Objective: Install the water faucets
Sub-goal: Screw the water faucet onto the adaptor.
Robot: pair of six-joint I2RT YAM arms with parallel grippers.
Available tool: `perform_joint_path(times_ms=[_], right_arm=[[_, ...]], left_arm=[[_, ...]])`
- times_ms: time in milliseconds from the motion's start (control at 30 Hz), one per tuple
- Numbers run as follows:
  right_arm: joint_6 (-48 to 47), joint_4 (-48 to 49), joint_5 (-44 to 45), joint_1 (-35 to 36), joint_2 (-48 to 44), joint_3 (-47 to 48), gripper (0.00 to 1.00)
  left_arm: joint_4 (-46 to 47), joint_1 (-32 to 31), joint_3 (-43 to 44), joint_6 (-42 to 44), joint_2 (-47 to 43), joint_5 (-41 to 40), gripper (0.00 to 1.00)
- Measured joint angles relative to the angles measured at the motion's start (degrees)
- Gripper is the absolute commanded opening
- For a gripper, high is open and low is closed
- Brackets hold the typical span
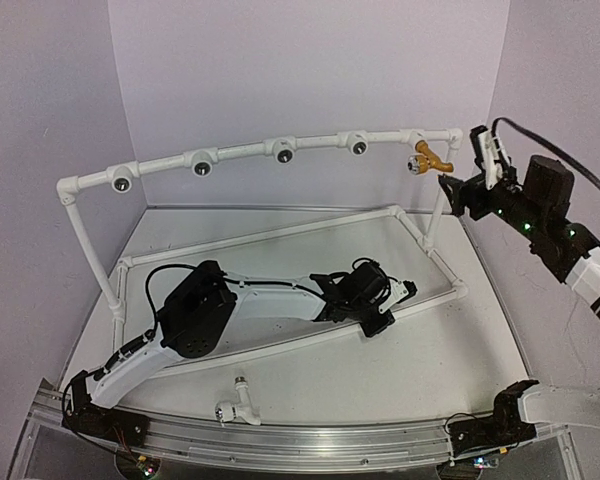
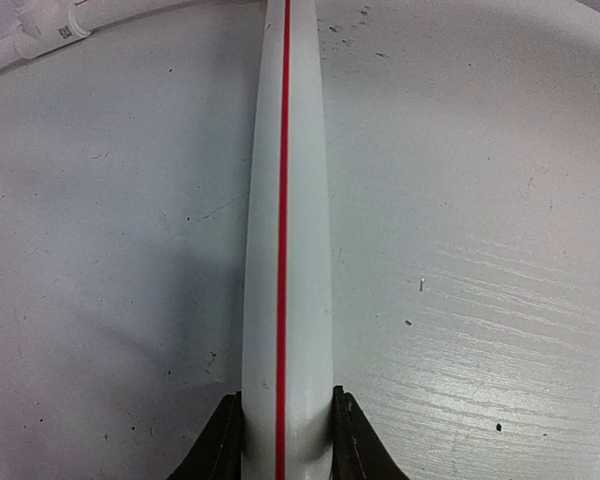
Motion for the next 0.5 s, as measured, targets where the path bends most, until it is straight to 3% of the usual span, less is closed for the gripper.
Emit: perform_joint_path(times_ms=[100,233,500], right_arm=[[-19.24,-5.53,-1.49,0.04,1.71,1.38,0.96],[-35.90,-8.14,-2.57,0.21,5.93,6.04,0.97],[-52.69,-6.83,-1.58,2.70,11.54,8.73,0.92]], left_arm=[[0.00,0.00,0.02,0.00,-0.01,-0.01,0.00],[0.00,0.00,0.02,0.00,-0.01,-0.02,0.00],[-0.02,0.00,0.02,0.00,-0.02,-0.02,0.00]])
